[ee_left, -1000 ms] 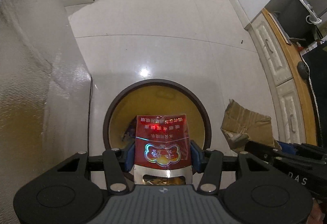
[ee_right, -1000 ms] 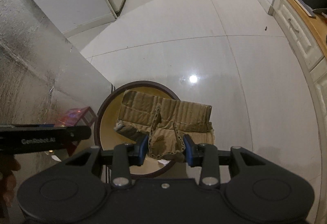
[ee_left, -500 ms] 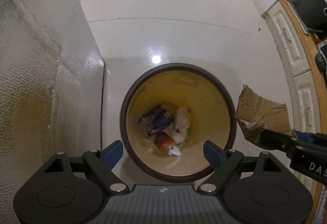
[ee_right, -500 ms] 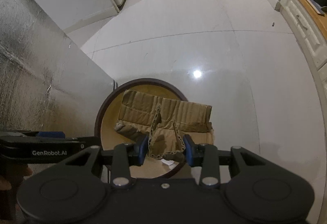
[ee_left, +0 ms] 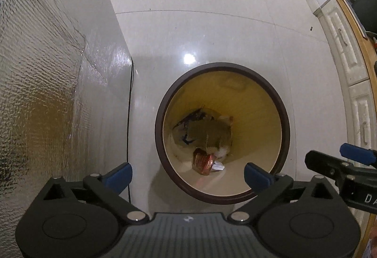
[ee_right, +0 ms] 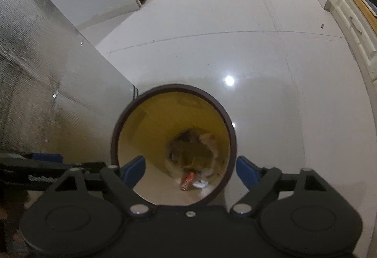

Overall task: Collect trash
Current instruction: 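Raise both open tools from the bucket and return them over the table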

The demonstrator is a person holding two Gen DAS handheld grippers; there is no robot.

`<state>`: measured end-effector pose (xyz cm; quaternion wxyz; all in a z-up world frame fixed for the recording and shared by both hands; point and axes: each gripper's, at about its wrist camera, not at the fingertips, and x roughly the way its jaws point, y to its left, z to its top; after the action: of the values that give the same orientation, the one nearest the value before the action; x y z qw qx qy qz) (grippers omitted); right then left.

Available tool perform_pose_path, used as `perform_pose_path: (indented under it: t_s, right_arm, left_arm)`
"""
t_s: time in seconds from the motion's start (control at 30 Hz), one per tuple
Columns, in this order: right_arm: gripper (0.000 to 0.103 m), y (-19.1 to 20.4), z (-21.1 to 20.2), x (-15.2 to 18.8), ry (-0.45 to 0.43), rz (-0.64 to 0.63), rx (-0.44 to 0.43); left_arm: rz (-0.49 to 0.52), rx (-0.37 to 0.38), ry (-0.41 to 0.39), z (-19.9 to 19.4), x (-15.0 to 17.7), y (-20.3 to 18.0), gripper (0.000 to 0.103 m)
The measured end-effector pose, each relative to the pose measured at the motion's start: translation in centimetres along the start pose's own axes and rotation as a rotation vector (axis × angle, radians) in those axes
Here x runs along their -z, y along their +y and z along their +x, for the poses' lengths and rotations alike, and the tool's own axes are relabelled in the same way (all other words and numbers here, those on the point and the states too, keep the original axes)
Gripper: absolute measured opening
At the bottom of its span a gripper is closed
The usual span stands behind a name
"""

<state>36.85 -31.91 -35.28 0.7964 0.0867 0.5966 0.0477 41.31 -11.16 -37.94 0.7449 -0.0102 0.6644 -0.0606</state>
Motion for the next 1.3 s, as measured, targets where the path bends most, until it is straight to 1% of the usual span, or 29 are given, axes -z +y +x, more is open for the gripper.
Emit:
perform_pose_path:
  t_s: [0.03, 0.2, 0.27, 0.4, 0.57, 0.87, 1.07, 1.17, 1.3]
  right_arm:
    - [0.088, 0.0, 0.1, 0.0, 0.006, -0.002, 0.008]
    - [0.100, -0.2, 0.0, 0.2, 0.020, -0.014, 0.023]
    - [0.103, -0.3, -0.3, 0.3, 0.015, -0.024, 0.035]
    - [0.103, -0.9, -0.6, 0.5, 0.021, -0.018, 0.051]
    - [0.103, -1.4, -1.1, 0.8, 0.021, -0.026, 0.099]
    - [0.103, -1.7, -2.3, 1.5, 0.016, 0.005, 0.101]
    - [0.103, -1.4, -3.2, 2.3, 0.019, 0.009, 0.101]
    - [0.103, -1.2, -4.2, 2.4, 0.010, 0.001, 0.108]
    - [0.103, -1.1, -6.0, 2.7, -0.025, 0.004, 0.111]
  left_arm:
    - [0.001, -0.002, 0.001, 0.0, 0.0, 0.0, 0.101]
    - [0.000, -0.004, 0.011, 0.1, 0.3, 0.1, 0.103]
    - [-0.002, -0.006, 0.011, 0.0, 0.3, 0.2, 0.103]
    - [0.005, -0.014, 0.008, -0.3, 0.6, 0.2, 0.103]
    - [0.011, -0.014, -0.002, -1.0, 0.9, 0.3, 0.103]
    - [-0.009, -0.030, -0.015, -2.7, 2.1, 0.9, 0.103]
    - [0.011, -0.044, -0.021, -3.9, 3.2, 1.0, 0.103]
    - [0.011, -0.046, -0.046, -5.0, 3.5, 1.0, 0.103]
    - [0.020, -0.040, -0.086, -6.9, 4.0, 0.6, 0.103]
